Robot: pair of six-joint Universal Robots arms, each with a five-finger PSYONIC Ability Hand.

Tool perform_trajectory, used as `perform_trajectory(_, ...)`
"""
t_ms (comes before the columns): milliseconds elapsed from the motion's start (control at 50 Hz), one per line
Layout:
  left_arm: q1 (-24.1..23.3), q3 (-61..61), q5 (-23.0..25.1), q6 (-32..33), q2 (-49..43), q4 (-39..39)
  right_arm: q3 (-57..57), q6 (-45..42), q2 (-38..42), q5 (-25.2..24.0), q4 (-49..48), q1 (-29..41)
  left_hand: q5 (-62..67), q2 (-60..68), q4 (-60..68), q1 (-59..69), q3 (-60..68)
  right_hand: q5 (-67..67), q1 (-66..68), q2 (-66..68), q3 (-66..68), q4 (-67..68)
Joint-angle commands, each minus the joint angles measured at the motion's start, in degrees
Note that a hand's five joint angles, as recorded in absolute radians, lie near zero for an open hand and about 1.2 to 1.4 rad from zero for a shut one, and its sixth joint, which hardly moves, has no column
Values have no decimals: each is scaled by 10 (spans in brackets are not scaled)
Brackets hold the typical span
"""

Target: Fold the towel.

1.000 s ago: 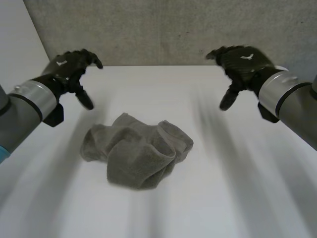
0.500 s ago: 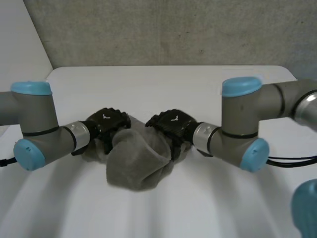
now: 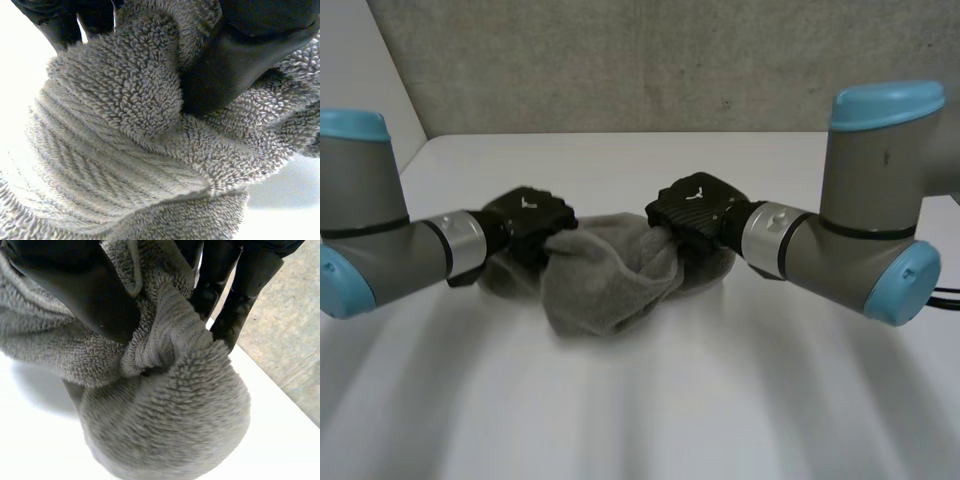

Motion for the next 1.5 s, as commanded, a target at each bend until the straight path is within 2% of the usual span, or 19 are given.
perform_trajectory(20, -1, 167, -7, -17, -31, 42, -181, -78, 59, 36, -3, -4, 59, 234, 43, 319, 249, 49, 41, 67, 54, 39)
perform_trajectory(40, -1, 168, -7, -17, -32, 42, -182, -78, 59, 36, -3, -4, 59, 234, 43, 319, 249, 49, 41, 67, 54, 39)
perform_trajectory(80, -5, 276, -42, -71, -43, 88, -351, -69, 86, 139, -71, -2, 59, 234, 43, 319, 249, 49, 41, 67, 54, 39)
perform_trajectory(100, -5, 277, -42, -71, -43, 88, -352, -69, 86, 140, -72, -2, 59, 234, 43, 319, 249, 49, 41, 67, 54, 39)
perform_trajectory(140, -11, 336, -91, -159, -33, 157, -415, -32, 80, 259, -177, -2, 59, 234, 43, 319, 249, 49, 41, 67, 54, 39)
perform_trajectory(160, -11, 336, -91, -159, -32, 157, -396, 0, 59, 285, -222, -2, 59, 234, 43, 319, 249, 49, 41, 67, 54, 39)
perform_trajectory(220, -10, 268, -140, -287, 43, 251, -282, 54, 3, 251, -260, -5, 59, 234, 43, 319, 249, 49, 41, 67, 54, 39)
perform_trajectory(240, -10, 267, -140, -287, 43, 251, -282, 54, 3, 250, -260, -5, 59, 234, 43, 319, 249, 49, 41, 67, 54, 39)
perform_trajectory(280, -12, 144, -136, -332, 84, 306, -134, 68, -41, 155, -270, -8, 59, 234, 43, 319, 249, 49, 41, 67, 54, 39)
perform_trajectory(300, -12, 143, -136, -332, 84, 306, -133, 68, -41, 155, -270, -8, 59, 234, 43, 319, 249, 49, 41, 67, 54, 39)
perform_trajectory(340, -16, 24, -118, -332, 100, 367, -20, 56, -60, 86, -266, -7, -60, 115, -76, 201, 130, 48, 40, 66, 52, 38)
perform_trajectory(440, -18, -106, -67, -323, 95, 416, 110, 11, -75, 83, -267, -8, -92, 83, -109, 168, 98, -24, -32, -6, -20, -35)
perform_trajectory(520, -18, -182, -34, -290, 77, 417, 178, -30, -74, 90, -260, -21, -223, -48, -239, 37, -33, -85, -93, -67, -80, -95)
perform_trajectory(740, 34, -238, -34, -162, 49, 352, 238, -64, -57, 105, -203, -53, -237, -62, -253, 23, -47, -85, -93, -67, -80, -95)
perform_trajectory(880, 36, -242, -32, -147, 56, 306, 249, -66, -65, 105, -162, -55, -245, -71, -262, 15, -56, -91, -99, -74, -87, -102)
perform_trajectory(1040, 36, -265, -31, -147, 75, 276, 272, -62, -92, 101, -110, -83, -266, -91, -282, -5, -76, -332, -340, -314, -328, -342)
perform_trajectory(1160, 32, -282, -31, -146, 77, 272, 291, -55, -99, 104, -108, -97, -234, -59, -250, 27, -44, -339, -347, -321, -334, -349)
perform_trajectory(1320, 27, -295, -31, -146, 79, 268, 306, -53, -113, 106, -103, -105, 0, 175, -16, 260, 190, -322, -330, -304, -318, -332)
perform_trajectory(1500, 28, -314, -31, -146, 95, 263, 318, -53, -151, 100, -82, -122, -3, 172, -19, 257, 187, -310, -318, -292, -306, -321)
